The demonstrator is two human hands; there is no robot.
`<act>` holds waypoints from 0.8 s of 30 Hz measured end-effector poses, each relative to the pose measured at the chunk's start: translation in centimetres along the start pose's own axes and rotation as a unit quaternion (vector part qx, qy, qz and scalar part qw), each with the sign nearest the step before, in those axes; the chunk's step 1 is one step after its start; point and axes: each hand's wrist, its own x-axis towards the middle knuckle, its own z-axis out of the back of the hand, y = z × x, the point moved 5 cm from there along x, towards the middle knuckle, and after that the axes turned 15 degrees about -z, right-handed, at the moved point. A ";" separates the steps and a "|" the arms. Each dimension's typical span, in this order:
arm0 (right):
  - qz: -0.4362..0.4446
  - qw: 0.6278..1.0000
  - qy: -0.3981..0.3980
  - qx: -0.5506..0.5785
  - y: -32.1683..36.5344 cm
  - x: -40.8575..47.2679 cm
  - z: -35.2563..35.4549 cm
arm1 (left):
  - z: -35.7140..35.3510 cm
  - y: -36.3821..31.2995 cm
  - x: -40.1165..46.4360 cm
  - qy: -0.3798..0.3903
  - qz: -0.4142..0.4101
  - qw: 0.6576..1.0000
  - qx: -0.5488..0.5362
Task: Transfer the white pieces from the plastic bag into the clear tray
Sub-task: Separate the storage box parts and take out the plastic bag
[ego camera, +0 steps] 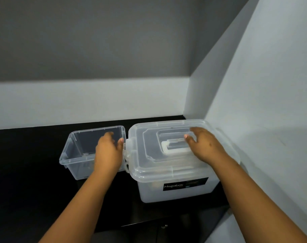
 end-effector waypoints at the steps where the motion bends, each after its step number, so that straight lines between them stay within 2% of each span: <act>1: -0.006 0.999 -0.034 -0.002 -0.5 0.2 0.8 | 0.0 -0.6 0.1 -0.003 -0.018 1.000 0.007; 4: -0.098 0.989 -0.096 -0.054 -3.0 0.9 2.7 | -1.6 -1.5 0.2 0.093 0.004 0.994 0.056; 6: -0.179 0.977 -0.085 -0.073 -4.9 1.1 3.2 | -2.4 -1.7 -0.1 0.129 0.030 0.989 0.064; 8: -0.227 0.968 -0.059 -0.090 -6.2 1.2 3.2 | -2.7 -1.8 -0.2 0.133 0.043 0.989 0.054; 10: -0.233 0.966 -0.048 -0.106 -6.7 1.4 3.1 | -2.7 -1.7 -0.2 0.123 0.044 0.989 0.063; 14: -0.210 0.968 -0.078 -0.117 -6.1 1.4 3.4 | -2.4 -1.9 0.3 0.109 0.025 0.987 0.120; 20: -0.222 0.972 -0.057 -0.059 -6.6 2.2 4.2 | -1.6 -2.8 0.6 0.073 0.013 0.987 0.139; 22: -0.205 0.974 -0.081 -0.049 -6.5 2.3 5.1 | -0.8 -3.4 0.7 0.057 0.015 0.992 0.113; 24: -0.181 0.977 -0.110 -0.022 -5.9 2.4 6.1 | -0.2 -3.7 0.9 0.025 0.050 0.998 -0.004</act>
